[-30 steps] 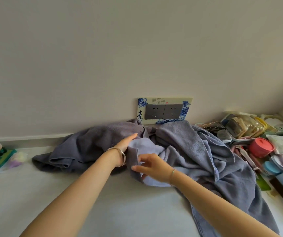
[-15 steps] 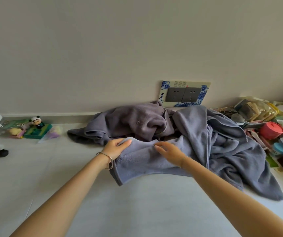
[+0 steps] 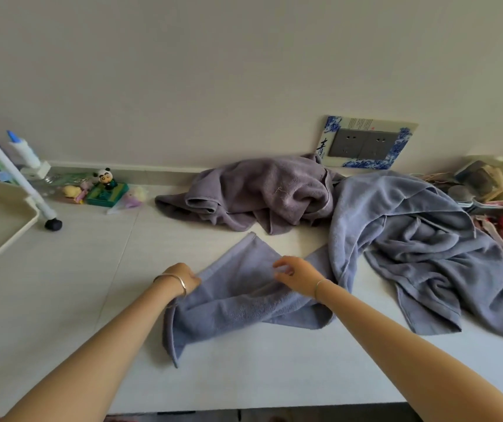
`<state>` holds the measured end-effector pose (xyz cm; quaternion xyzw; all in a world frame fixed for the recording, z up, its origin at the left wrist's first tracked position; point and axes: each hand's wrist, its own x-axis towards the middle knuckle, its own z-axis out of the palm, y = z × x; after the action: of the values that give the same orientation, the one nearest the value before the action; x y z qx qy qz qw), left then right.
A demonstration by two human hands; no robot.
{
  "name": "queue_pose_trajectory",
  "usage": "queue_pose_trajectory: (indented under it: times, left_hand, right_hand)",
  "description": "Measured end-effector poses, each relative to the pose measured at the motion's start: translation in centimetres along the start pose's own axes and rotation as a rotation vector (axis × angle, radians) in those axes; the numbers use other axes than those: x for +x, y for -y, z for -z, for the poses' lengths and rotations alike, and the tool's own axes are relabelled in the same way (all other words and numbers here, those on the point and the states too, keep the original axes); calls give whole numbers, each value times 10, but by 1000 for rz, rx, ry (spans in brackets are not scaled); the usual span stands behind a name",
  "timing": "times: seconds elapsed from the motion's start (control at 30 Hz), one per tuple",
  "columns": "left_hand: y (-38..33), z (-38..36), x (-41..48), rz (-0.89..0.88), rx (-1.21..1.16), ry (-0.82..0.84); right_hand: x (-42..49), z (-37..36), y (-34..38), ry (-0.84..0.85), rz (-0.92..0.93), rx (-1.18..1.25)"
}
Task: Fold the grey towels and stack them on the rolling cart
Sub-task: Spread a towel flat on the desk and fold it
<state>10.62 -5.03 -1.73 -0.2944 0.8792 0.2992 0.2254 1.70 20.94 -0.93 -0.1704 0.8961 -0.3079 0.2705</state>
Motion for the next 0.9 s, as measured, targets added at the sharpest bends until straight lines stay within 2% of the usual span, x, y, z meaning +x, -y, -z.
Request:
queue_pose_trajectory:
  times: [0.07, 0.2, 0.33, 0.4, 0.5, 0.57, 0.67, 0.8, 0.9]
  left_hand:
    - [-8, -8, -3, 0, -21, -11]
    - [-7, -22, 2, -50, -52, -61]
    - [-3, -28, 2, -244, -332, -105]
    - [4, -24, -3, -325, -488, -153]
    - [28, -6, -12, -370, -630, -213]
    - [49, 10, -13, -338, -661, -257]
    - [85, 31, -10, -212, -654, -410]
    - [117, 45, -4, -89, -549, -500]
    - [121, 45, 8, -46, -438, -508]
  right_hand:
    - [13, 0, -4, -75, -43, 4]
    - [42, -13, -11, -63, -150, -93]
    - [56, -18, -14, -80, -208, -374]
    - [60, -18, -7, -70, -132, -392]
    - [64, -22, 21, -150, 78, -183]
    - [69, -28, 50, -184, 190, -63]
    - [81, -47, 94, -162, 284, -10]
    - [95, -75, 115, -46, 250, 39]
    - [97, -73, 105, -59, 211, 99]
